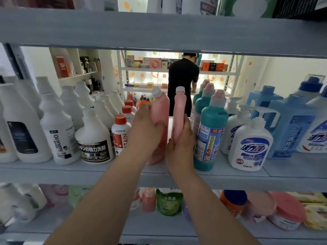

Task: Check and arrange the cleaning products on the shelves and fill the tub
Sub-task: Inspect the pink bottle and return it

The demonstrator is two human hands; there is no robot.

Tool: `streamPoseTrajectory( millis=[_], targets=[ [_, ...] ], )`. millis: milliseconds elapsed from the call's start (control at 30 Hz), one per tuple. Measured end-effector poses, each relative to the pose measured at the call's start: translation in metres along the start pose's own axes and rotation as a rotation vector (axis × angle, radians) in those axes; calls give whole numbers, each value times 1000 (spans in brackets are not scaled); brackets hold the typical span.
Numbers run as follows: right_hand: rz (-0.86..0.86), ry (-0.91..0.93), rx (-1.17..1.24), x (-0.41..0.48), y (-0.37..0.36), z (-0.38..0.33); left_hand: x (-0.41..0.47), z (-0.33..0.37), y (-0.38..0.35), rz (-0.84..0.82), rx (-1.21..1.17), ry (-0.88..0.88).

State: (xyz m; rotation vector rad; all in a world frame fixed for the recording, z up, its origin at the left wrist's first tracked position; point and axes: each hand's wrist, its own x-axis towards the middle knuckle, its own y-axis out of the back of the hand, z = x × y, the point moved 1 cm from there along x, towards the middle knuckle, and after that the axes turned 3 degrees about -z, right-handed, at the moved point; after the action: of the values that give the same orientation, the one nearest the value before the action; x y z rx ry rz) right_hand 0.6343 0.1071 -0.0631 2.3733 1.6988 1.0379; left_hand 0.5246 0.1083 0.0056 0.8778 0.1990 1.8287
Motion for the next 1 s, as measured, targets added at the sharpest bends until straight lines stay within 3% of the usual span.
streamPoseTrajectory(
  millis=[167,333,567,1000],
  targets=[
    [-77,-30,98,8,-4,1,-27,-18,-3,23,-123,112],
    [-93,-134,217,26,-12,3,-43,-28,1,45,-106,87],
    [-124,-212,159,68,-35,9,-57,-35,18,34,-168,61],
    [-136,-361,327,114,-55,25,-57,-50,27,-20,-261,94]
  ],
)
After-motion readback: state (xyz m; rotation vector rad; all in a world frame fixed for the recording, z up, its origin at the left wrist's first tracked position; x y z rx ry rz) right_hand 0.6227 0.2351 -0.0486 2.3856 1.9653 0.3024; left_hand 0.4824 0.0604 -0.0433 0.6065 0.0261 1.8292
